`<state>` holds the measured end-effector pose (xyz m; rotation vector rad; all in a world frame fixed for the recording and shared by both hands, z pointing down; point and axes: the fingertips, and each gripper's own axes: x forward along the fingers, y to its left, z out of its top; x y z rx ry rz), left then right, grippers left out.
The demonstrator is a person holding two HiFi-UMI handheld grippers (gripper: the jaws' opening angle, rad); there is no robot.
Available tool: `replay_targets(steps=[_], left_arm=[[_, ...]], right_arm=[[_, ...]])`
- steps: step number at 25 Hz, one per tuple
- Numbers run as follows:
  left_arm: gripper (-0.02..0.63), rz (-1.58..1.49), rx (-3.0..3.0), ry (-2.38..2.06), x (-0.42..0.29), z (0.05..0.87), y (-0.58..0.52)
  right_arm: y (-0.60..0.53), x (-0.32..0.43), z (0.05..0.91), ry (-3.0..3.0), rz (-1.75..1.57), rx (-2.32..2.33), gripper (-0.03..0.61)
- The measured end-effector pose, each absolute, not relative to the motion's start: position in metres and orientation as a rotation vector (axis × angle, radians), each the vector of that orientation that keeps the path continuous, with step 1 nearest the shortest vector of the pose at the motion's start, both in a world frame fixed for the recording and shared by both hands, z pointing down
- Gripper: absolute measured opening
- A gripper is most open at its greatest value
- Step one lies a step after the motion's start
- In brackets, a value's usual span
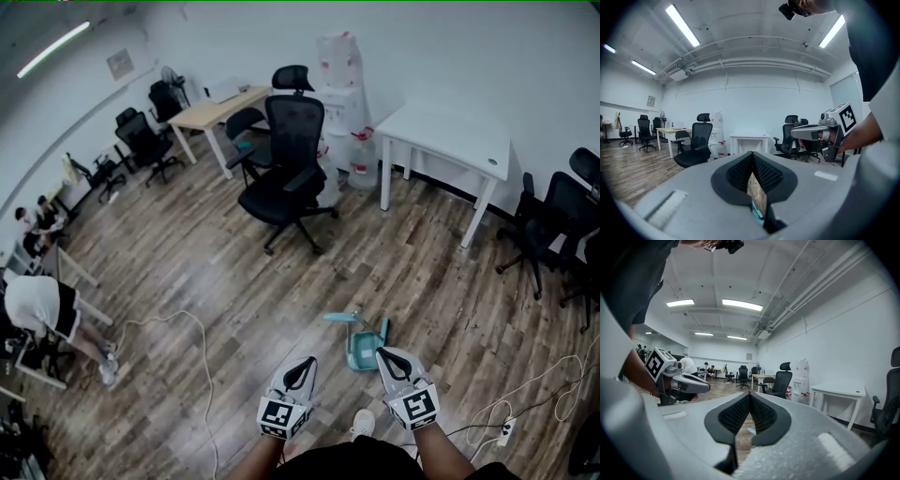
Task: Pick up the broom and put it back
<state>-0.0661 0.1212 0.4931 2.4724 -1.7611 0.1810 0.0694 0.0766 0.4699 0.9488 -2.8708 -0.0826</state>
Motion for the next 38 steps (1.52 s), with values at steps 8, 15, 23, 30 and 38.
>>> replay_targets(steps=[8, 15, 23, 30, 38], left_arm=[[0.018, 0.190, 2.429, -1.835, -0.061, 0.489, 0.089], [0.018, 0.206, 2.395, -1.832, -0.070, 0.491, 0.067], [0.018, 0.219, 2.395, -1.796, -0.106, 0.494, 0.025], [0.018, 0.192, 2.454, -1.737, -0.137, 0.495, -0.018], [0.018, 0.201, 2.485, -1.672, -0.167, 0.510, -0.051]], right_arm=[[0.042, 0.074, 0.472, -2.895, -0.152, 0.867, 0.003], [0.018, 0.060, 0.474, -2.879, -0.164, 0.824, 0.003], [-0.019, 0.027, 0.473, -2.859, -0.152, 0.854, 0.003], [-0.053, -0.004, 0.477, -2.816, -0.132, 0.909, 0.003], [-0.077, -0.034, 0.489, -2.752, -0.073, 0.990, 0.003]])
